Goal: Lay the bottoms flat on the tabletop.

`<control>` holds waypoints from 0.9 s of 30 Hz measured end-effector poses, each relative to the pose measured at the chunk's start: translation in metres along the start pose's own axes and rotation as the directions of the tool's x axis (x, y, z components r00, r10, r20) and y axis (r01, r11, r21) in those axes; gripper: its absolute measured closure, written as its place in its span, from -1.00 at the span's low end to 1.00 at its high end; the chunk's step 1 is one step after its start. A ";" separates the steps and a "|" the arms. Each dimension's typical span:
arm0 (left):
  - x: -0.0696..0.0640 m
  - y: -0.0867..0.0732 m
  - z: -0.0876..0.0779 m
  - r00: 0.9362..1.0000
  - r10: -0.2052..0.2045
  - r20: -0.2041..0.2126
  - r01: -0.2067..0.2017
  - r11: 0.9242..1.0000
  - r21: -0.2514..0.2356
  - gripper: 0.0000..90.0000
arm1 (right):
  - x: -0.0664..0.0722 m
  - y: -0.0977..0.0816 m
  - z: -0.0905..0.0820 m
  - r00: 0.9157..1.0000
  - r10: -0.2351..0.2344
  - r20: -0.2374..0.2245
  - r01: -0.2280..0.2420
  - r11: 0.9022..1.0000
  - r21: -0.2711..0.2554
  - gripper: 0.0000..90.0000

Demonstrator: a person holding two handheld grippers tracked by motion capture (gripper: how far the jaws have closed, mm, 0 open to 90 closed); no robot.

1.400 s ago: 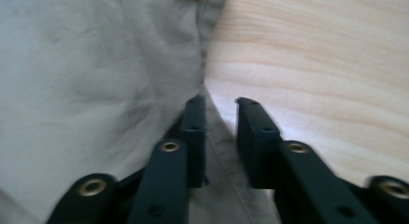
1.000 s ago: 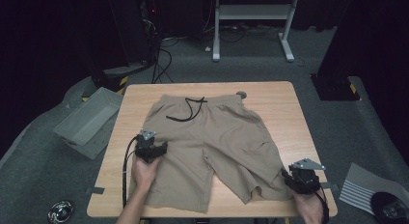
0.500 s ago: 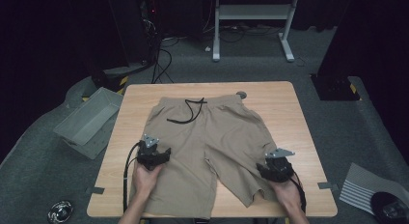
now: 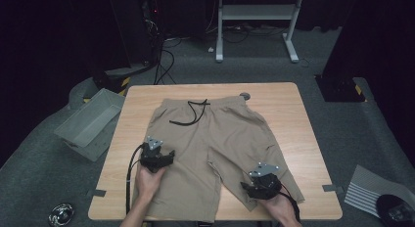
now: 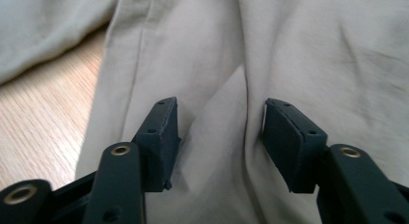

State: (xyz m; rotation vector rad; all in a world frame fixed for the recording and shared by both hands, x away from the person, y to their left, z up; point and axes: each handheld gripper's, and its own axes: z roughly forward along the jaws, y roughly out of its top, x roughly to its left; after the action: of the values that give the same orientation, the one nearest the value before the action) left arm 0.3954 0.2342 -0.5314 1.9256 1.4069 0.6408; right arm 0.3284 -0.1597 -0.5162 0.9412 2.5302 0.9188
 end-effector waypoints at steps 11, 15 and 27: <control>0.007 0.021 0.024 1.000 -0.008 -0.012 0.008 1.000 0.003 -0.36 | -0.028 0.020 0.017 0.997 0.020 0.072 -0.021 1.000 0.016 0.07; 0.011 0.038 0.042 1.000 0.000 0.000 0.000 1.000 0.002 -0.37 | -0.055 0.032 0.034 0.992 0.105 0.064 -0.104 0.994 -0.023 0.05; 0.010 0.055 0.035 0.999 0.020 0.045 -0.021 0.999 0.027 -0.28 | -0.081 0.054 0.035 0.966 0.188 0.177 -0.167 0.978 -0.128 0.09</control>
State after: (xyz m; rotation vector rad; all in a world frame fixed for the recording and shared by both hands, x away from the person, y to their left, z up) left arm 0.4583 0.2250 -0.5137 1.9664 1.3765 0.5867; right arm 0.4312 -0.1653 -0.5037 1.1760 2.2408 0.9613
